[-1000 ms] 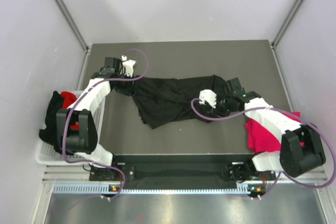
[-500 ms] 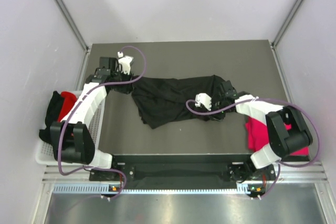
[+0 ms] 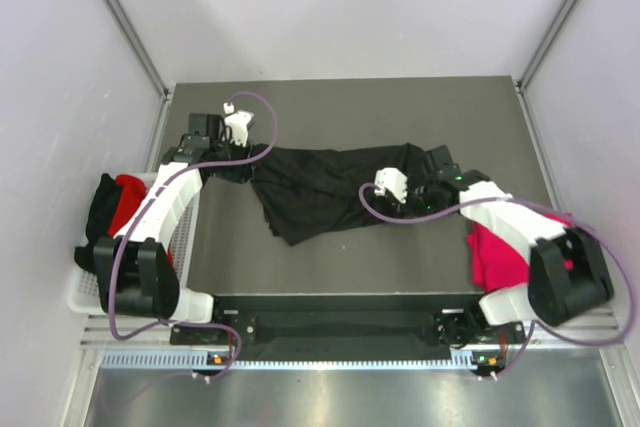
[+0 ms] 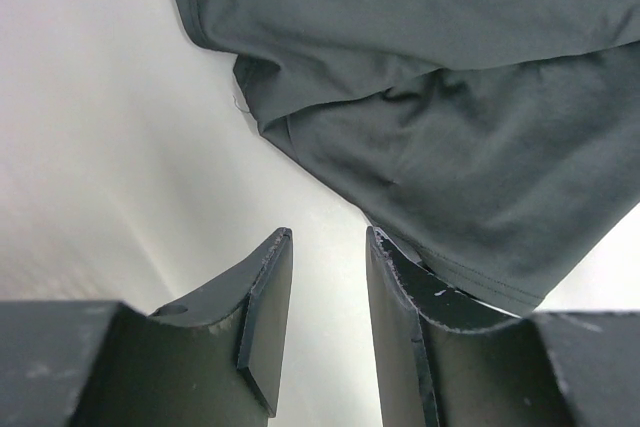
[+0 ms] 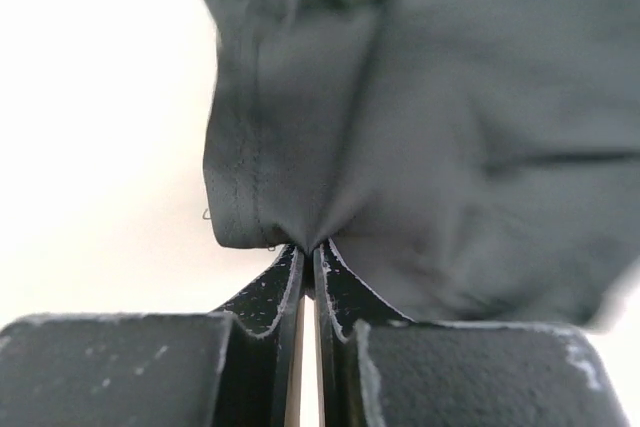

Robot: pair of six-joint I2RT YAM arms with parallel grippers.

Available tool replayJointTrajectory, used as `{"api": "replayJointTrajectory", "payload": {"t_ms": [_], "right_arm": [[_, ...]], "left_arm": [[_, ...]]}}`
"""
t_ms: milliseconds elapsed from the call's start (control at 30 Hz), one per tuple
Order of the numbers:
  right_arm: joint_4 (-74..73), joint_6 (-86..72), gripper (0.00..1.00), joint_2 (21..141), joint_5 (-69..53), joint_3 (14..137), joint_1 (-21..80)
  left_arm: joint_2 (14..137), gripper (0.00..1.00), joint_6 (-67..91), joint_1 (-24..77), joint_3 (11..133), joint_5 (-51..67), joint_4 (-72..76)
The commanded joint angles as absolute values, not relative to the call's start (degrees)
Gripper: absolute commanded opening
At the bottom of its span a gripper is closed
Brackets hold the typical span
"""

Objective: Fold and stack the t-shirts
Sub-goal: Flatten the tshirt out

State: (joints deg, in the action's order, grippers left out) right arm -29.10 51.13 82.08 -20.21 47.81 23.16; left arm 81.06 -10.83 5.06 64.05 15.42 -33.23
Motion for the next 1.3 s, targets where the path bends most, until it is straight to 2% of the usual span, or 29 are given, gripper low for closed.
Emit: {"api": "replayJointTrajectory", "payload": {"t_ms": [0, 133, 367, 500, 633, 800, 967, 1100, 1267], "right_arm": [[-36.28, 50.80, 0.04, 72.26, -22.15, 54.83, 24.00], [-43.83, 49.92, 0.06, 65.06, -24.34, 58.26, 24.08], [-50.71, 49.13, 0.10, 59.50, -24.97, 61.79, 24.00], [-43.55, 47.30, 0.09, 60.20, -19.79, 57.76, 23.82], [-34.03, 42.99, 0.10, 66.24, -16.45, 55.37, 22.68], [-26.73, 37.37, 0.11, 75.48, -16.34, 57.73, 19.25], [-20.40, 32.53, 0.11, 82.08, -16.70, 61.51, 15.91], [-19.51, 32.78, 0.11, 85.07, -16.87, 63.80, 15.47], [-19.25, 32.34, 0.11, 87.36, -18.02, 65.39, 15.12]], "left_arm": [[78.40, 0.41, -11.69, 5.19, 63.90, 16.08, -31.03], [78.22, 0.41, -11.95, 5.19, 64.60, 16.70, -31.72], [76.91, 0.40, -12.30, 5.19, 66.00, 21.44, -33.57], [76.99, 0.41, -13.62, 5.71, 66.53, 25.22, -35.94], [78.66, 0.41, -14.67, 7.12, 64.95, 23.13, -35.34], [89.54, 0.42, -15.29, 8.26, 71.79, 17.15, -34.98], [104.11, 0.43, -13.45, 8.17, 85.76, 11.35, -35.42], [114.33, 0.44, -11.78, 8.17, 98.57, 10.37, -37.17], [125.05, 0.44, -10.46, 8.17, 106.86, 12.21, -38.14]]}}
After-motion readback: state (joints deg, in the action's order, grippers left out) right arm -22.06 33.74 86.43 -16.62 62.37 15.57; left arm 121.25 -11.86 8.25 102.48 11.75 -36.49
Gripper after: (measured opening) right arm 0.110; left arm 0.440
